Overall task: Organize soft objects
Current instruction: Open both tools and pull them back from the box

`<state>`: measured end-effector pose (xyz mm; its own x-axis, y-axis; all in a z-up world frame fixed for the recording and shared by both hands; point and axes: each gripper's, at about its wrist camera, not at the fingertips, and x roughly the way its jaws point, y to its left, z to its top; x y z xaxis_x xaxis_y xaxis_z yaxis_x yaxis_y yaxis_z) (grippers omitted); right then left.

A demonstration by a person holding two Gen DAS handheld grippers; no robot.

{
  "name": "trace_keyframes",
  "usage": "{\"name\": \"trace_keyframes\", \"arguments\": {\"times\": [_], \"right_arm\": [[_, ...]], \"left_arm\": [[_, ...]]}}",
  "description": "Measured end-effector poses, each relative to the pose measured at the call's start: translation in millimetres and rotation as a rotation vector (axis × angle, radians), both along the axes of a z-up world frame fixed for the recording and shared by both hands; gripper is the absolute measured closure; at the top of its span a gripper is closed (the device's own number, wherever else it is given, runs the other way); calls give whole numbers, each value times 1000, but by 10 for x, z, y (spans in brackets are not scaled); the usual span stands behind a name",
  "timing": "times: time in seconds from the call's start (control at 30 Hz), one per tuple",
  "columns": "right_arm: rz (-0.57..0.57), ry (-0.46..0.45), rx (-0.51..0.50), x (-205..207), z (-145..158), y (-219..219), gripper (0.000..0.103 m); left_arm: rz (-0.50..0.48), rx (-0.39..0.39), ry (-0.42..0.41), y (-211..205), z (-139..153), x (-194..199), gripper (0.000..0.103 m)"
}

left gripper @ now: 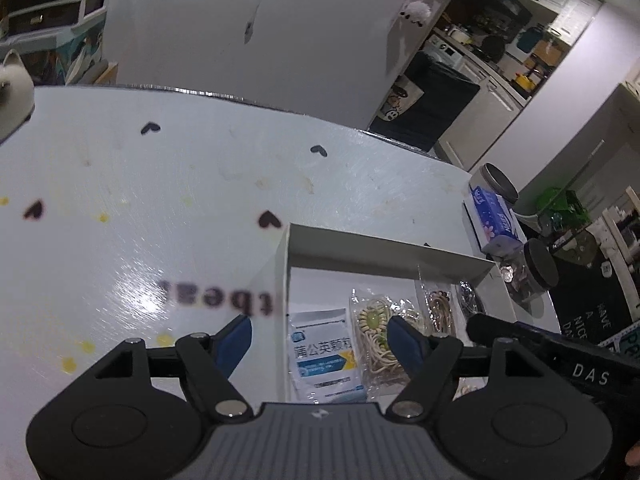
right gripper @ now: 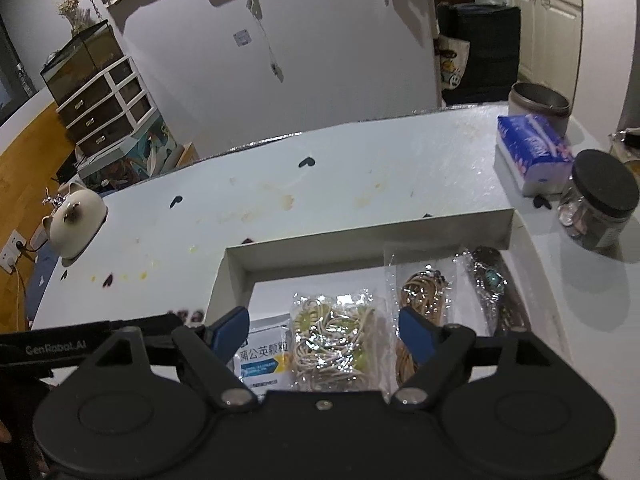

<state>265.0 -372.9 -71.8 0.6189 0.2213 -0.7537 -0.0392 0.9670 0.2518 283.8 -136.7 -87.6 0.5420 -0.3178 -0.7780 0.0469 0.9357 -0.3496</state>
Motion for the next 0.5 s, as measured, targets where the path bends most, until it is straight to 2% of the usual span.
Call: {"name": "trace_keyframes", "arguments": {"times": [0.4,0.5], "right_arm": [[-90,-97,-26,-424,266,274,21],[-110,-125,-24,-523,346,317,21]], "left_arm": [[-87,44,-86,378,309,-195,21],[-95,59,-109,443,382,-259,16]]}}
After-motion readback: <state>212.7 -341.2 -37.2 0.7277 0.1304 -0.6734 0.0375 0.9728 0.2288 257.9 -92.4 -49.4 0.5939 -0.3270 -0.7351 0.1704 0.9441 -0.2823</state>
